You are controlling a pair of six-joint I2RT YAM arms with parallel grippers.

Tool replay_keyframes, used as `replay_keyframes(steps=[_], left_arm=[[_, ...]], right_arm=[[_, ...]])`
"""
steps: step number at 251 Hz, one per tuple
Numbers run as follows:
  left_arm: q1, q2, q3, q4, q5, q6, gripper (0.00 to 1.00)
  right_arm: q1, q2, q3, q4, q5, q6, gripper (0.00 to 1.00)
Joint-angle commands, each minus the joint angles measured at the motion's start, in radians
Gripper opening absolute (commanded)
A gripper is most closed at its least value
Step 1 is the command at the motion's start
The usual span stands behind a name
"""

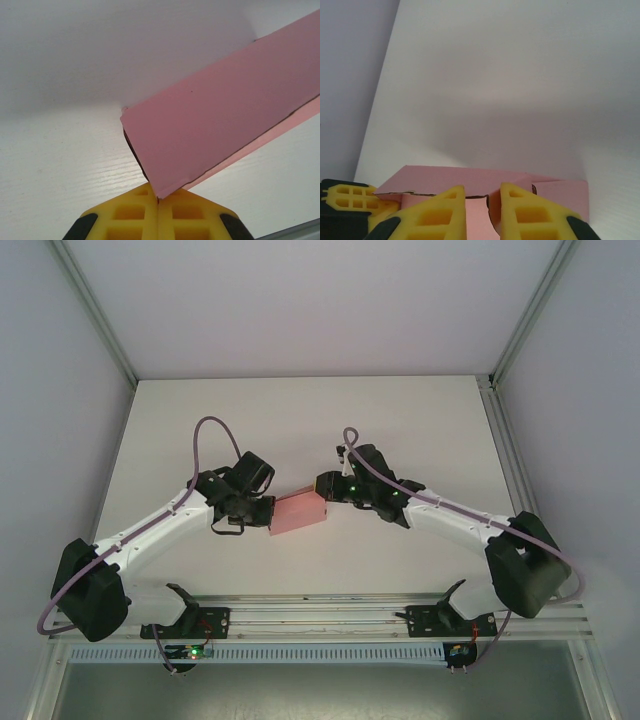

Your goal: Assemble paper box

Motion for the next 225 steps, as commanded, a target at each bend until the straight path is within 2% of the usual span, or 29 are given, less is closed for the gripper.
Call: replay_keyframes(steps=[1,17,39,50,82,106,139,162,186,225], left_arm=[[-0.010,0.065,-0.063,-0.043,-0.001,0.010,0.00],[-0.010,0.063,-0.065,-0.040,-0.004,0.009,0.00],[-0.009,0.065,-0.062,-0.042,-0.007,0.010,0.00],[-0.009,0.065,-0.065,-0.040,-0.007,0.008,0.00],[-0.009,0.072,-0.064,-0.036,-0.004,0.007,0.00],[-0.010,0.077,-0.061,-0.036,0.000,0.009,0.00],[-0.009,0.071,-0.061,-0.036,-0.007,0.006,0.00],[-0.009,0.064,-0.065,-0.040,-0.008,0.007,0.00],[-0.009,0.062,-0.073,-0.046,-0.022,0.007,0.00],[-0.008,0.067,-0.084,-0.036,-0.023,0.002,0.00]], right_arm=[[0.013,0.048,-0.055,0.027,-0.248,0.104,0.16],[0.008,0.047,-0.060,0.070,-0.260,0.116,0.15],[0.014,0.024,0.002,-0.127,-0.152,-0.016,0.15],[0.014,0.013,0.016,-0.198,-0.103,-0.028,0.16],[-0.008,0.002,-0.016,-0.097,-0.189,0.031,0.16],[-0.008,0.034,0.005,-0.107,-0.240,0.045,0.15],[0.016,0.051,-0.009,-0.094,-0.213,-0.038,0.12],[0.039,0.047,-0.060,-0.102,-0.133,-0.146,0.02],[0.075,0.027,-0.120,-0.135,-0.008,-0.215,0.02],[0.127,0.001,-0.190,-0.161,0.153,-0.205,0.00]])
